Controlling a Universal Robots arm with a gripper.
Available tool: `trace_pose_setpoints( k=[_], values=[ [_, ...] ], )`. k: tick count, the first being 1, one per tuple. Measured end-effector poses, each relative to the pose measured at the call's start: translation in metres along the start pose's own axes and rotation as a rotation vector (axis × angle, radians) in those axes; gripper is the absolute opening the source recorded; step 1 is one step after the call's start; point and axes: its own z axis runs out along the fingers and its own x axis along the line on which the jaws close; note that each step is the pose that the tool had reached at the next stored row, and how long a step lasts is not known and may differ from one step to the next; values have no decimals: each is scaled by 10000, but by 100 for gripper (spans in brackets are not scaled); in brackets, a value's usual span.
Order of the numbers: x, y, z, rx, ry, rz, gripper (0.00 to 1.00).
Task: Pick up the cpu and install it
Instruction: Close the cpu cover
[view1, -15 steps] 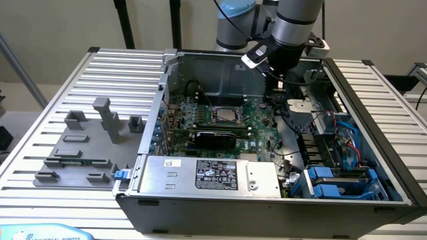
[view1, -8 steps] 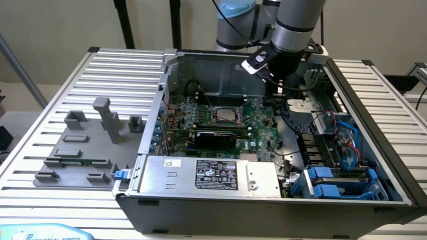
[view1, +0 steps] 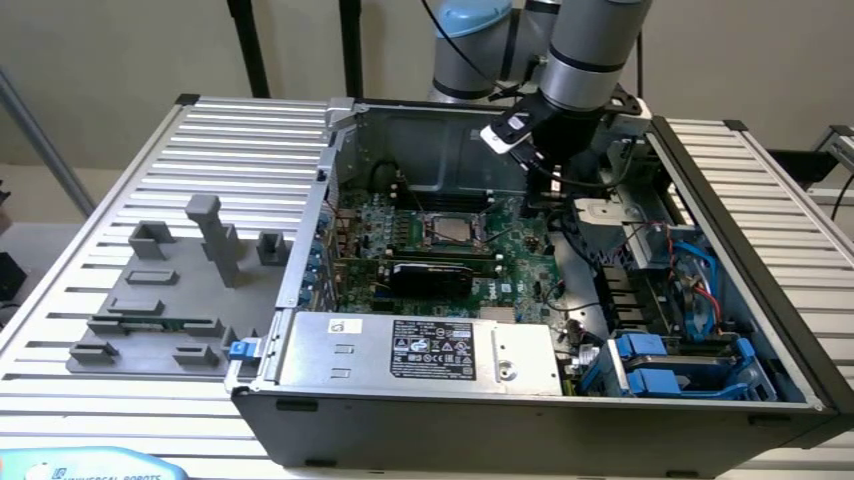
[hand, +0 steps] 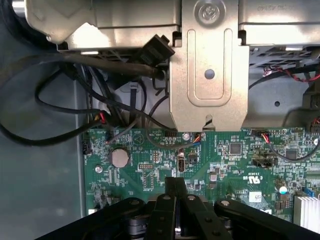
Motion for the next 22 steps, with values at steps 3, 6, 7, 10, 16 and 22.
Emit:
trace_pose_setpoints(
  k=[3,6,7,10,16,22],
  values=[
    [-1,-36,3,294,18,-4,11],
    [-3,-75,4,648,15,-5,11],
    [-4,-90,4,757,15,-5,11],
    [-6,-139,5,1044,18,-7,11],
    [-12,-275,11,1513,37,-7,11],
    [-23,-506,31,1773,50,-1,11]
  ],
)
